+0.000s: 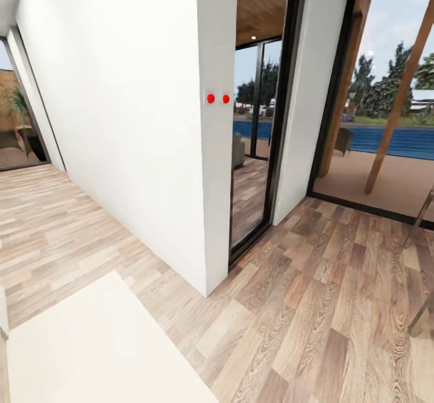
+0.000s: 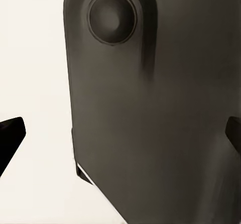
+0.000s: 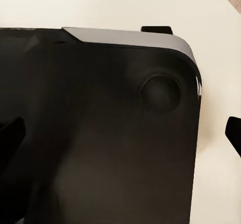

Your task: Set up a coffee station on the kitchen countertop: keep the coffee maker on the countertop, move the bottle of coffee from the kitchen shelf to the counter next to the coffee maker, place a paper coffee filter on top of the coffee maker, put the saucer next to the coffee maker with the coffee cup on the saucer, and place the electric kettle next to the coffee maker.

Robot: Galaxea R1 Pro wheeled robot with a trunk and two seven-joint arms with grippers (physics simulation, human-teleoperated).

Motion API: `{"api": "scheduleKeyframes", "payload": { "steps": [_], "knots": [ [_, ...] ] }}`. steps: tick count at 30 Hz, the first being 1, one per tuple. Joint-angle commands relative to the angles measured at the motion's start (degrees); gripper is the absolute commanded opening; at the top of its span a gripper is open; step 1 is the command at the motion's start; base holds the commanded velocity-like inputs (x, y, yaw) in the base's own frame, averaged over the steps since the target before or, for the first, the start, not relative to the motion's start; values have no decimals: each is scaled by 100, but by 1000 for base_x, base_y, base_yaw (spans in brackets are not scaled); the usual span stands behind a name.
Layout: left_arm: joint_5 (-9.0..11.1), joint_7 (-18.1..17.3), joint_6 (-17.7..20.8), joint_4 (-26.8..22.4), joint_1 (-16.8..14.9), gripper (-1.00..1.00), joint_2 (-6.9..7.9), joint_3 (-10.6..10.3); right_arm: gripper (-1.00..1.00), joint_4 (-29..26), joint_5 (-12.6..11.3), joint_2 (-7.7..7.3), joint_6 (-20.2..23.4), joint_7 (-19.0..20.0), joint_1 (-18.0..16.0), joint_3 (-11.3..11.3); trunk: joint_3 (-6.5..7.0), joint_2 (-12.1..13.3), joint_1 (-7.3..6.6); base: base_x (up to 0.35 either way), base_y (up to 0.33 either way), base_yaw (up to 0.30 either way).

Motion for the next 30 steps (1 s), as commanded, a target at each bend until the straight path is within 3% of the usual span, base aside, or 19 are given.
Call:
{"api": "scheduleKeyframes", "payload": {
  "steps": [1,10,25,27,30],
  "knots": [
    [19,3,-18,-9,-1,100,11,2,100,2,1,0,-13,1,-2,5,8,38,-22,0,0,206],
    [201,6,-175,-59,-1,100,7,84,100,6,2,0,-13,1,-2,18,112,399,-220,0,0,193],
    [231,32,-183,-62,-1,100,46,111,100,5,7,0,-37,-16,-2,6,284,1000,-549,0,0,187],
    [273,40,-182,-62,-1,100,57,111,100,2,7,0,-38,-16,-2,1,307,1081,-593,0,0,187],
    [492,51,-182,-62,-1,100,100,106,100,4,6,0,-39,-17,-2,-3,341,1201,-659,0,0,187]
  ]
}}
